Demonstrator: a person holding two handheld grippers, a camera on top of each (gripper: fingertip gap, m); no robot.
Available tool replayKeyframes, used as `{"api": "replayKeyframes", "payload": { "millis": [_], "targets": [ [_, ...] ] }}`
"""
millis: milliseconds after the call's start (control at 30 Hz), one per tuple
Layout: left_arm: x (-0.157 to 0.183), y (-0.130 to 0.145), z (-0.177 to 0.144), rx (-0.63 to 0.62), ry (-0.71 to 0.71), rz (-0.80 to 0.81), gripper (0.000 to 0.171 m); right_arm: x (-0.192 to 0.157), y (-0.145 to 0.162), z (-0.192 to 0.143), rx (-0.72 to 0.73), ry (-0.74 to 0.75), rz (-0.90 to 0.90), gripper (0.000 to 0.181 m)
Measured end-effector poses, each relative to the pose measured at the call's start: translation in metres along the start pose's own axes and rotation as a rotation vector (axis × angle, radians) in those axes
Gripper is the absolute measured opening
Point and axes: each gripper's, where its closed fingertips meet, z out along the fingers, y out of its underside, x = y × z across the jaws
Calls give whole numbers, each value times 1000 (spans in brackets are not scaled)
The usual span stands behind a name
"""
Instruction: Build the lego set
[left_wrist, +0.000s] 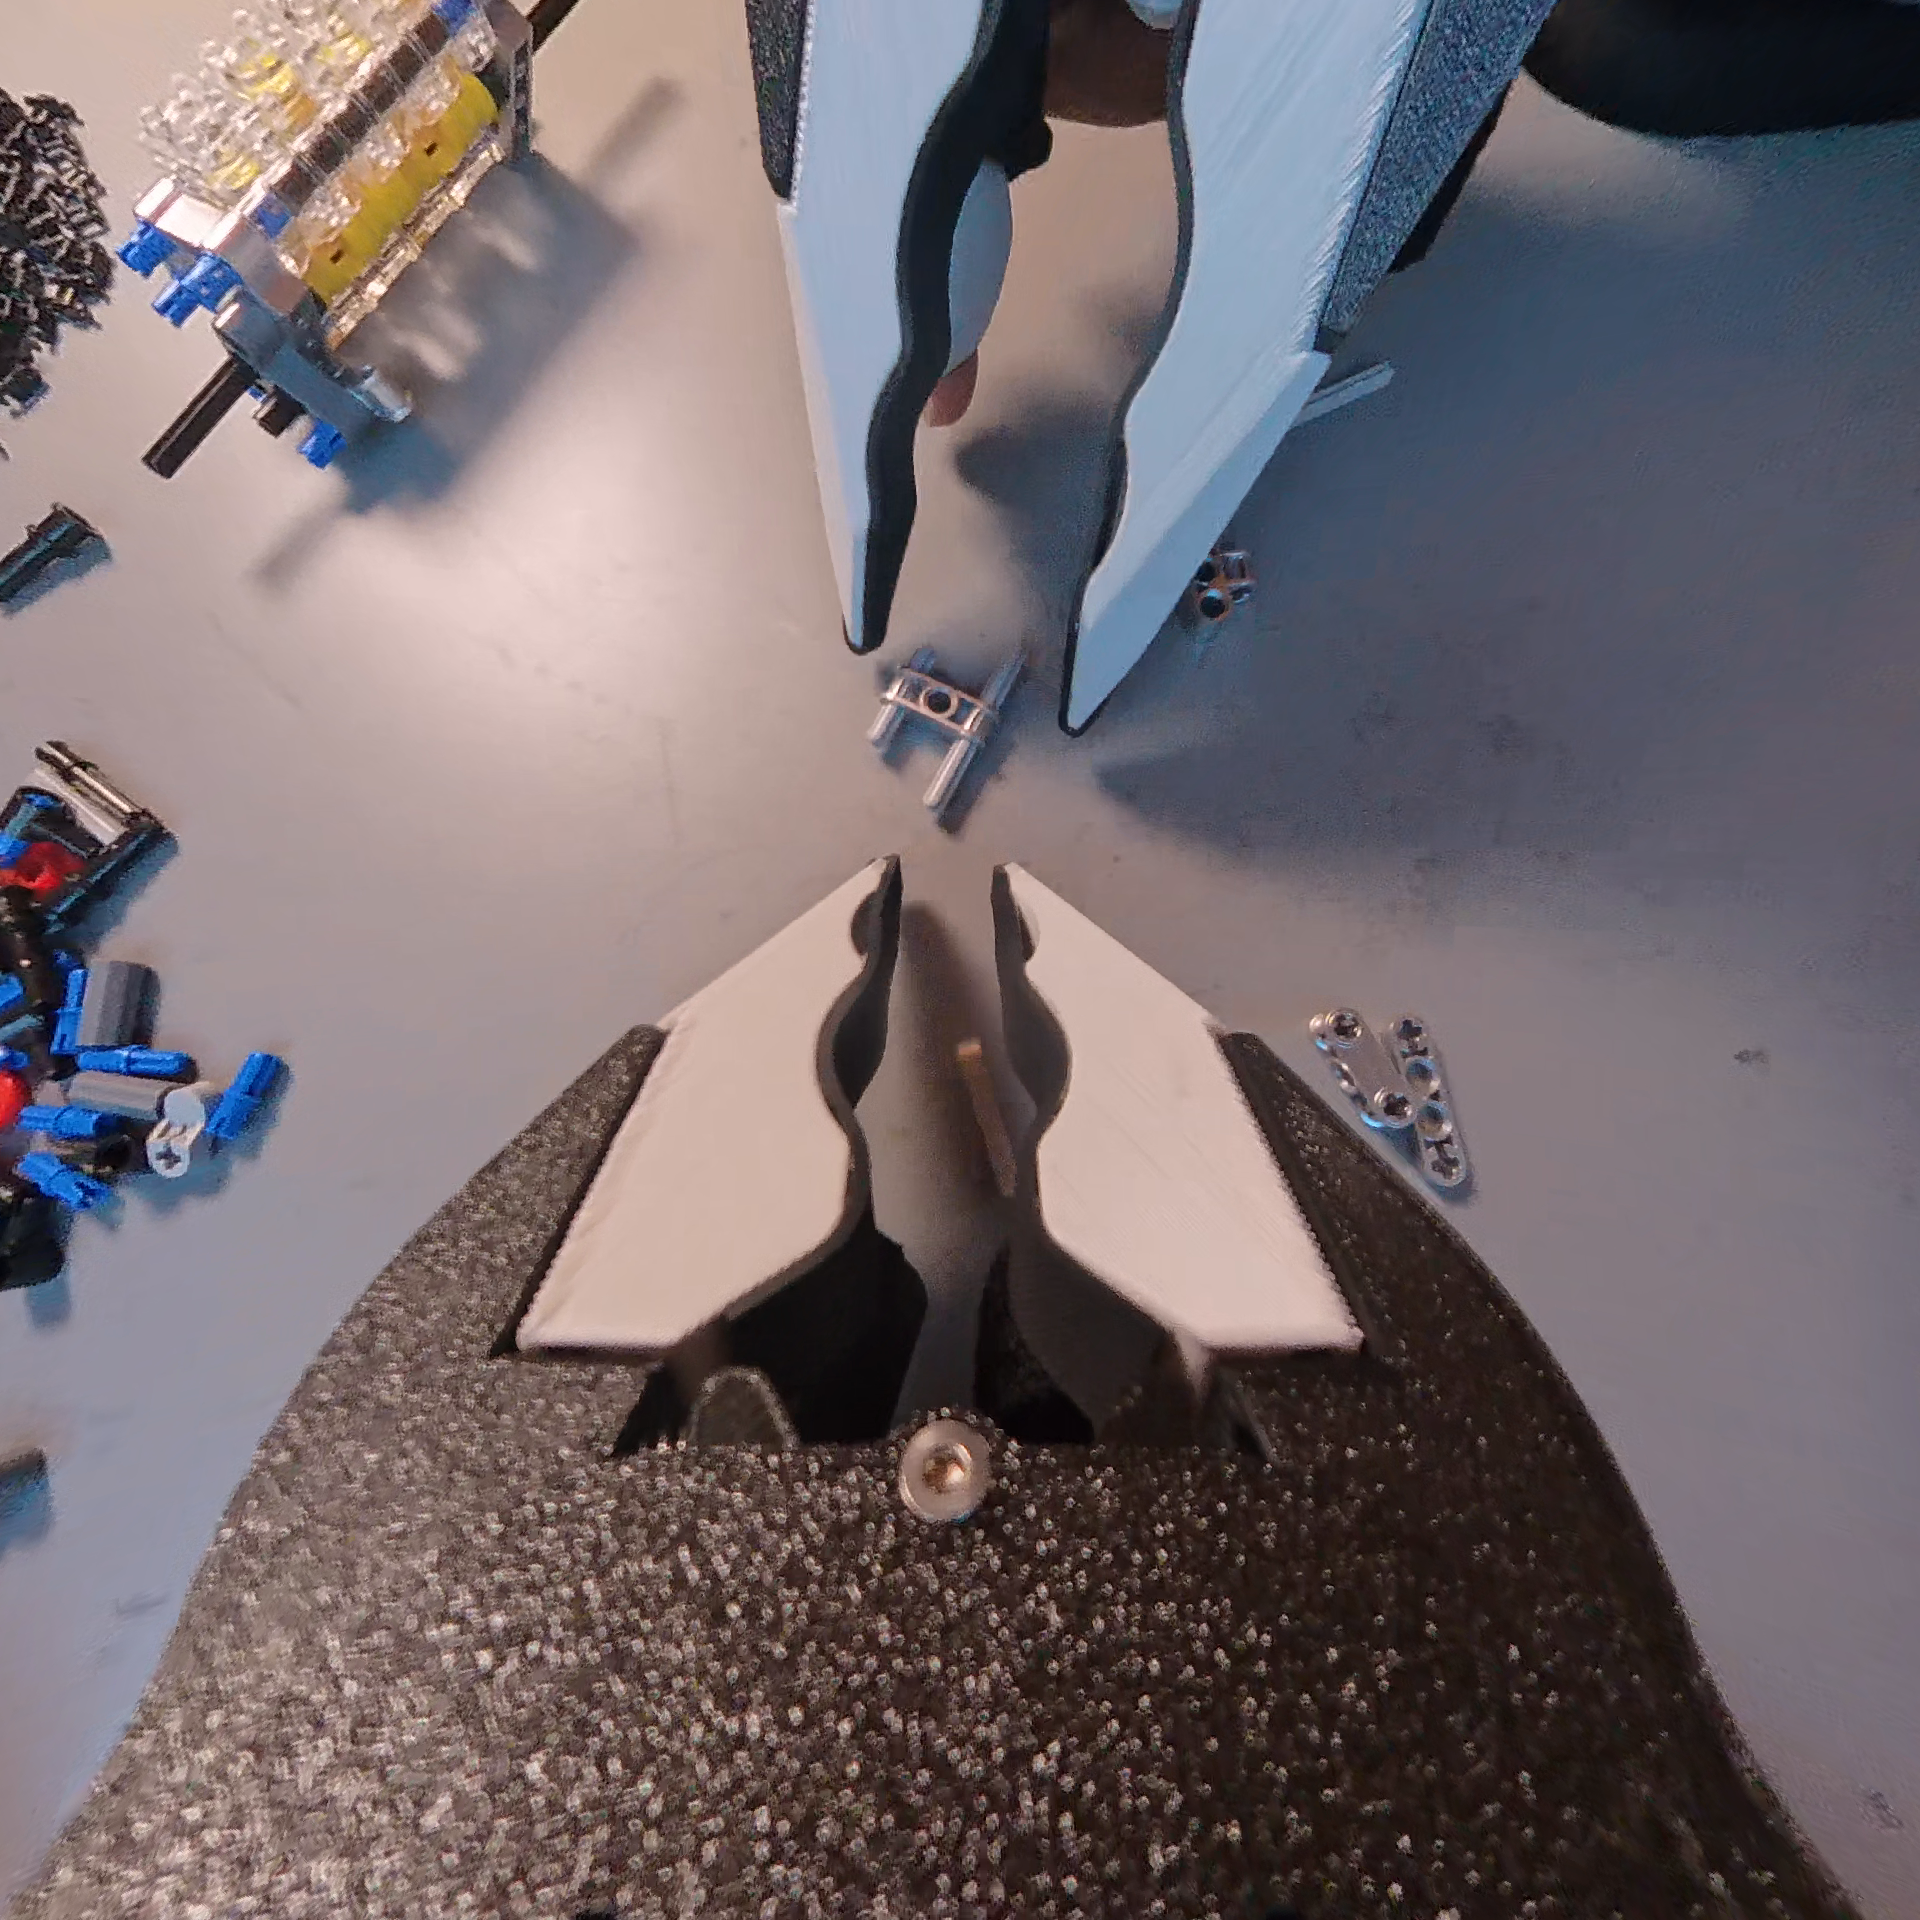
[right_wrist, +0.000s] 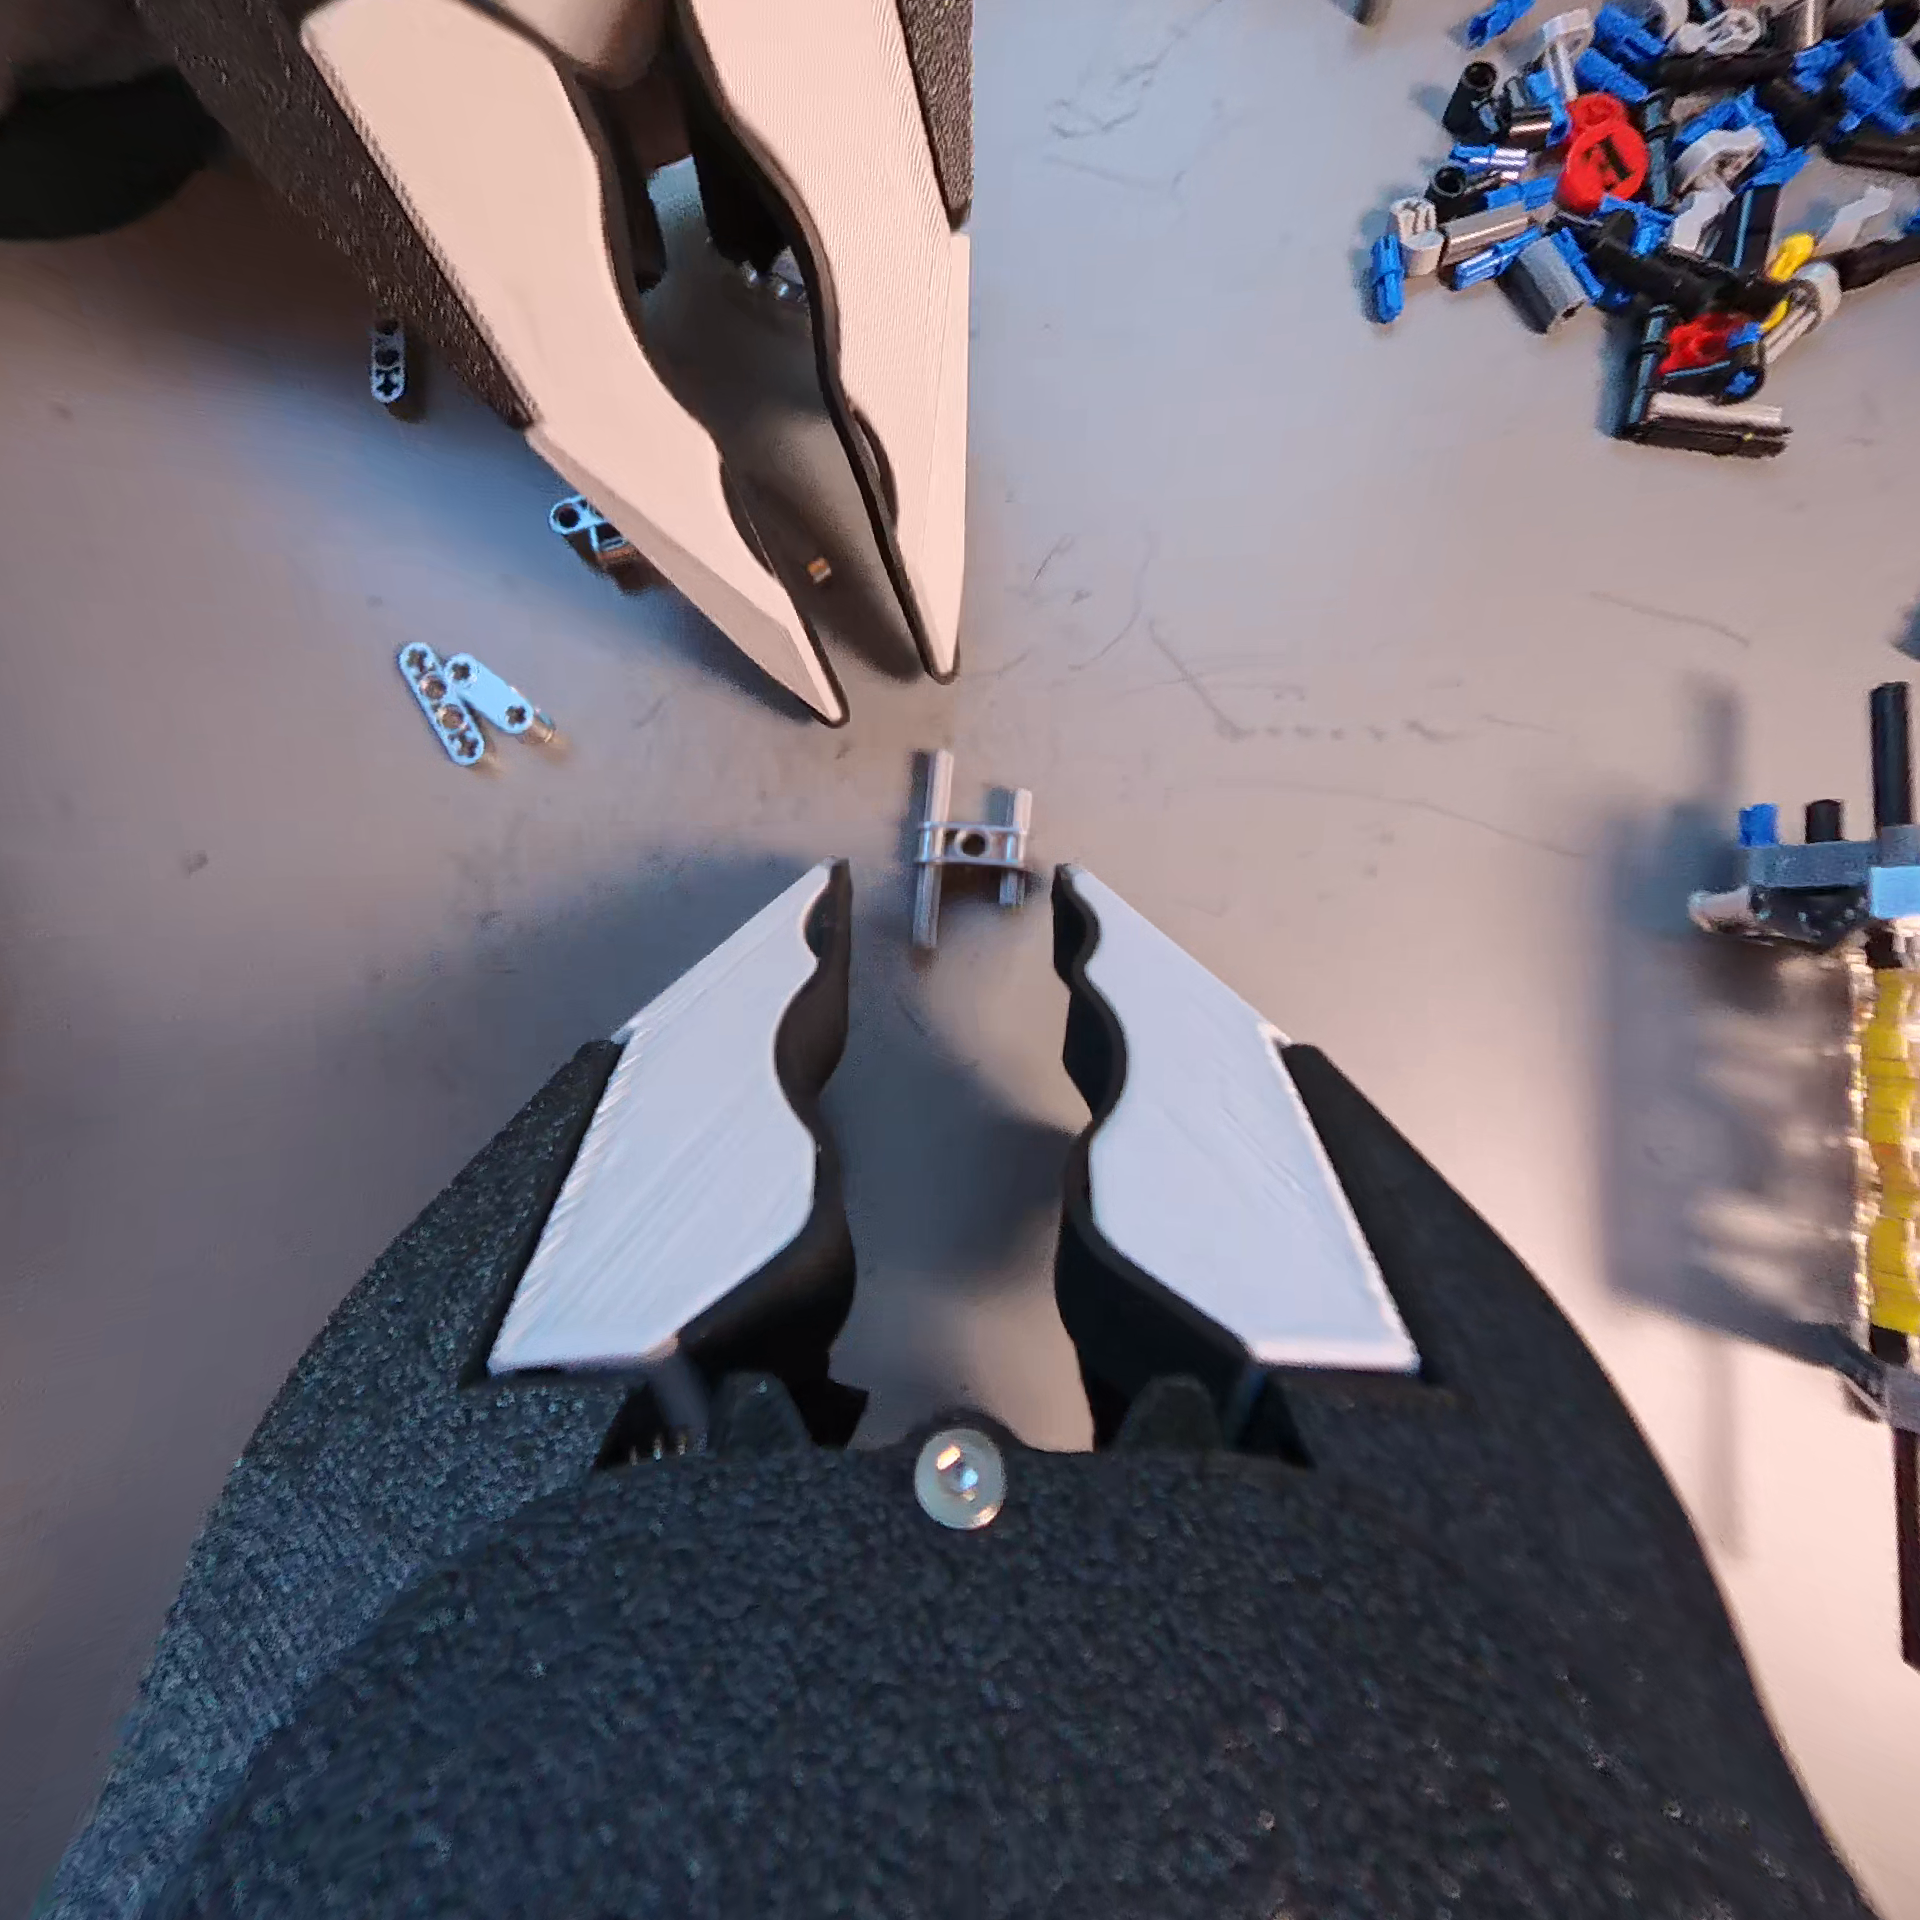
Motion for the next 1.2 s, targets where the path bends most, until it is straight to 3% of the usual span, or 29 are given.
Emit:
{"api": "replayKeyframes", "payload": {
  "millis": [67,167,367,467,600,733,933,1100,1200],
  "targets": [
    [-2,3,0,-15,-17,14,16,1,-2,5,-9,27,-15,38],
    [-5,3,-5,-11,-24,21,16,3,-2,9,-27,75,-86,22],
    [-11,10,-34,-26,-11,44,16,-40,1,11,-45,-80,-268,22],
    [-17,10,-51,10,-10,17,16,-45,-1,13,-46,-80,-305,22],
    [-23,13,-57,20,-22,-3,18,-44,-3,8,-18,-96,-293,41],
    [-23,17,-59,11,-29,-13,21,-26,-11,-28,70,-64,-244,50],
    [-18,30,-72,42,-56,-73,22,-4,3,-71,188,-4,-137,43],
    [-12,48,-71,73,-76,-121,20,-22,26,-63,191,-106,-118,36],
    [-11,57,-65,17,-76,-125,20,-22,29,-53,165,-107,-127,35]
  ]
}}
